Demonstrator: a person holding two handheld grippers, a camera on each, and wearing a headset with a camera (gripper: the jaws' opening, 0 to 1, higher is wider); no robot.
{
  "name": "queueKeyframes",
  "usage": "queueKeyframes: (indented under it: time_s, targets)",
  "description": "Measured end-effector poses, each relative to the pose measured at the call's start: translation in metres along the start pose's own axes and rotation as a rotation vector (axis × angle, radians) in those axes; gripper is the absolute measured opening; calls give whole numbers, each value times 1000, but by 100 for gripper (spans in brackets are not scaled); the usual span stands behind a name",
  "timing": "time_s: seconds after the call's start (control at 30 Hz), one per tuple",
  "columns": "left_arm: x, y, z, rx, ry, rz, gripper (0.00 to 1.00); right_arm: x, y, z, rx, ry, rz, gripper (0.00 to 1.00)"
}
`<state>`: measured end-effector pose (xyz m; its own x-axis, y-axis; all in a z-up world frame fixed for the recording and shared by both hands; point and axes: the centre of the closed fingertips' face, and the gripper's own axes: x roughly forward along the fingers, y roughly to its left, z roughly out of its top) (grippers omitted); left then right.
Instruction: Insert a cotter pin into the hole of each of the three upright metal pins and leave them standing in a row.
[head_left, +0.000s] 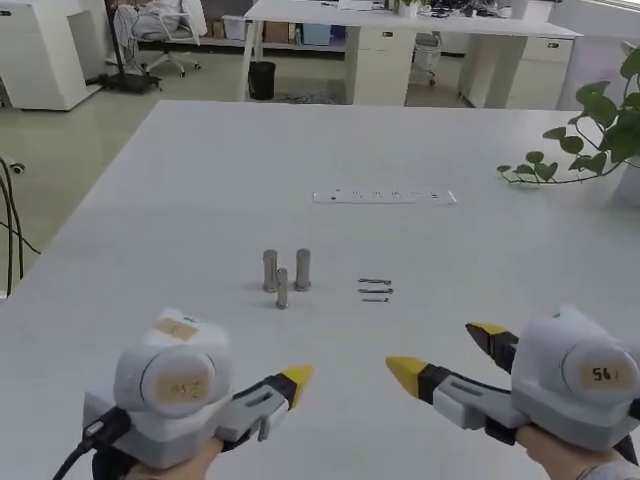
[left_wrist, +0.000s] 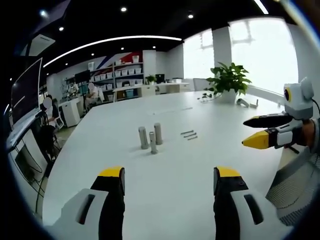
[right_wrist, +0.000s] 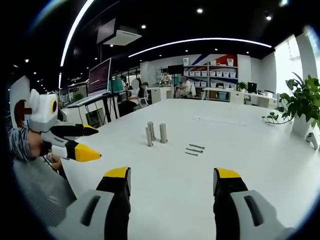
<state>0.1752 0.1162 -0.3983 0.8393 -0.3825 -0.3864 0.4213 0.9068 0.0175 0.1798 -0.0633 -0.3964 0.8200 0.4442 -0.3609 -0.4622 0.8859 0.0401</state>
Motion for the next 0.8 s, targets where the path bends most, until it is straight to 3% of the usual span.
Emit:
queueKeyframes:
  time_s: [0.17, 0.23, 0.33, 0.4, 0.57, 0.8]
  targets:
    - [1, -2, 3, 8, -8, -8, 74, 11, 8, 15, -27, 1, 89, 60]
    - [1, -4, 4, 3, -9, -17, 77, 18, 6, 23, -13, 3, 102, 53]
    - [1, -6, 3, 13, 0, -25, 80, 32, 7, 35, -25, -14, 126, 52]
    - [1, -6, 7, 13, -16, -25, 82, 43, 8, 41, -28, -14, 146, 51]
    - [2, -6, 10, 18, -26, -25, 86, 74, 20, 47, -71, 11, 224, 46]
    - [4, -7, 13, 0, -36, -36, 90, 115, 37, 42, -102, 44, 287, 40]
